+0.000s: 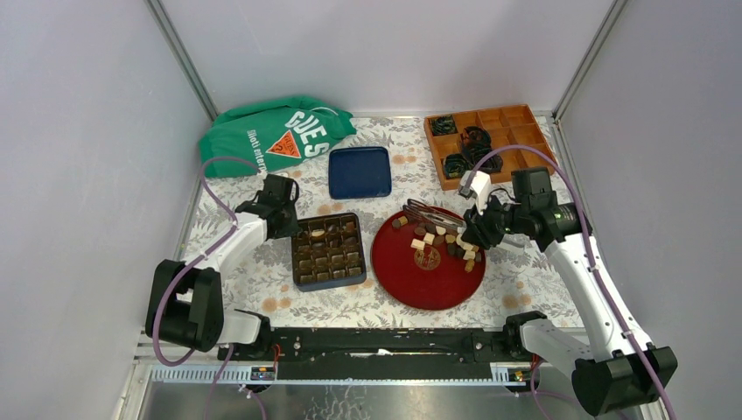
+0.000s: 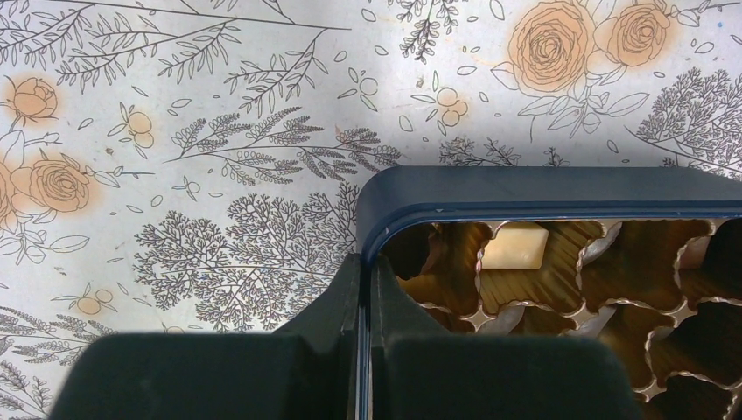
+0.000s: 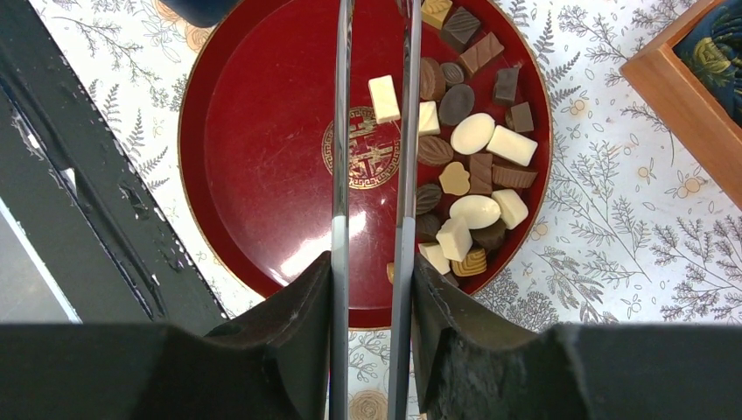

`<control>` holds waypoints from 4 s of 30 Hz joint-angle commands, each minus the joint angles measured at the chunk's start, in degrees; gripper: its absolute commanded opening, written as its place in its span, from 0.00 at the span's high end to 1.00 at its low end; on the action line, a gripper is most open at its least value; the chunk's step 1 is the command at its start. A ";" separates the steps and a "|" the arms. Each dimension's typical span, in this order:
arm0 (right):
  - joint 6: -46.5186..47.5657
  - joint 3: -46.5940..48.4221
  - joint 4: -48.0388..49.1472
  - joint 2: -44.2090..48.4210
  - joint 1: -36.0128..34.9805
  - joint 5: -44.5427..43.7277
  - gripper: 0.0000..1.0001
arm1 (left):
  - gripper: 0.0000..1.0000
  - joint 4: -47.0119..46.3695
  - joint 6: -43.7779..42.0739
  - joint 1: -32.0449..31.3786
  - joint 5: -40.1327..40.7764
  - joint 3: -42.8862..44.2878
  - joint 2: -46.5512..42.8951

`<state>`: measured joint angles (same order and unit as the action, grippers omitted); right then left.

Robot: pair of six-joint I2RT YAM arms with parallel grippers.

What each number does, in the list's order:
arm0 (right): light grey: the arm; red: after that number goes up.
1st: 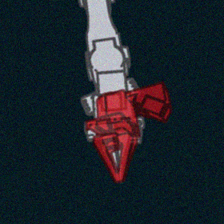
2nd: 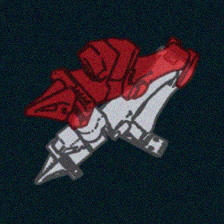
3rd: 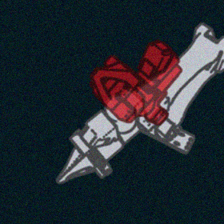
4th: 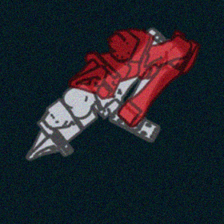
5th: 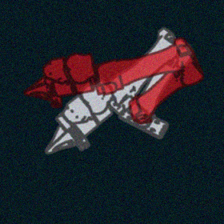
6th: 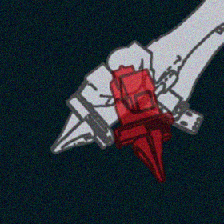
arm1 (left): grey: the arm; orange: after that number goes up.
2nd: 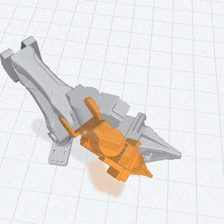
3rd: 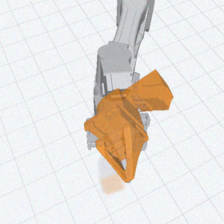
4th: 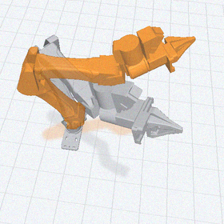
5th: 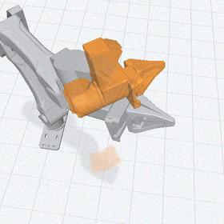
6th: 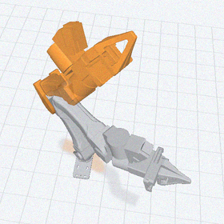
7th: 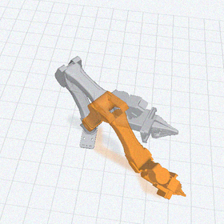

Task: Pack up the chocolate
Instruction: Pick up the fake chocolate from the plate.

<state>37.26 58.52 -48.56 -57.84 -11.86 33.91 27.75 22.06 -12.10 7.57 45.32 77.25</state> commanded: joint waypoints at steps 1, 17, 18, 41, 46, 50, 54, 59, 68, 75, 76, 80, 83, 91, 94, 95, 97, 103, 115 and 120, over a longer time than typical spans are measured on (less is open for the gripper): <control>2.25 1.42 -0.18 -1.28 0.26 -0.14 0.61 | 0.95 -0.30 -1.04 0.41 -1.32 2.40 0.30; 6.16 1.95 -5.09 -2.38 0.26 -3.55 0.60 | 0.31 1.34 -3.11 1.03 -4.38 4.24 -9.61; 6.76 1.54 -5.19 -2.22 0.26 -3.69 0.60 | 0.25 0.77 -4.01 1.02 -6.31 4.39 -11.88; 18.25 -2.40 -4.19 -5.90 0.24 -8.89 0.60 | 0.01 -16.76 -10.73 1.11 -26.40 -8.24 -41.23; 18.38 -2.80 -3.00 -8.13 0.18 -9.45 0.60 | 0.01 -16.76 -10.73 1.11 -26.43 -8.30 -41.35; 18.20 -2.67 -2.20 -9.68 0.17 -9.56 0.59 | 0.01 -16.71 -10.64 1.12 -26.57 -8.27 -41.44; 18.04 -2.45 -2.16 -11.22 0.17 -9.20 0.58 | 0.01 -16.76 -10.64 1.11 -26.57 -8.27 -41.51; 17.64 -2.36 -2.02 -12.22 0.12 -9.09 0.56 | 0.01 -16.73 -10.64 1.11 -26.48 -8.29 -41.28; 16.76 -1.84 -0.93 -14.58 0.00 -9.92 0.53 | 0.01 -16.63 -10.57 1.14 -26.53 -8.36 -41.22; 16.45 -1.44 -0.64 -15.78 -0.52 -10.65 0.53 | 0.01 -16.63 -10.55 1.11 -26.65 -8.33 -41.07; 16.45 -1.36 -0.86 -15.80 -0.65 -10.56 0.53 | 0.01 -16.66 -10.55 1.12 -26.65 -8.34 -41.07; 16.84 -0.55 -2.51 -15.19 -1.93 -8.96 0.54 | 0.01 -16.64 -10.55 1.13 -26.67 -8.37 -41.10; 16.51 -0.27 -2.98 -14.47 -3.08 -8.98 0.55 | 0.01 -16.67 -10.55 1.11 -26.78 -8.40 -41.13; 14.90 -0.92 -2.27 -14.84 -4.77 -12.43 0.57 | 0.01 -16.65 -10.55 1.11 -26.98 -8.32 -41.22; 13.26 -0.81 -1.60 -15.37 -5.88 -14.74 0.56 | 0.01 -16.76 -10.55 1.12 -27.00 -8.33 -41.16; 12.68 -0.66 -1.55 -15.71 -6.49 -15.79 0.56 | 0.01 -16.76 -10.55 1.11 -27.11 -8.40 -41.17; 11.77 -0.68 -1.27 -16.09 -7.65 -17.41 0.56 | 0.01 -16.76 -10.55 1.11 -27.10 -8.40 -41.17; 10.46 0.46 -1.90 -15.84 -8.71 -17.09 0.70 | 0.01 -16.75 -10.55 1.13 -27.00 -8.37 -41.12; 8.83 4.84 -6.31 -10.46 -8.70 -11.89 1.00 | 0.01 -15.77 -10.25 1.12 -24.29 -8.29 -39.07; 9.33 8.35 -7.90 -9.91 -8.70 -6.26 1.00 | 0.01 -13.32 -9.39 1.11 -18.90 -7.79 -34.95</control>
<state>46.87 61.95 -55.16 -69.52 -20.14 20.82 14.57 12.45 -11.44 -16.43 37.08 39.70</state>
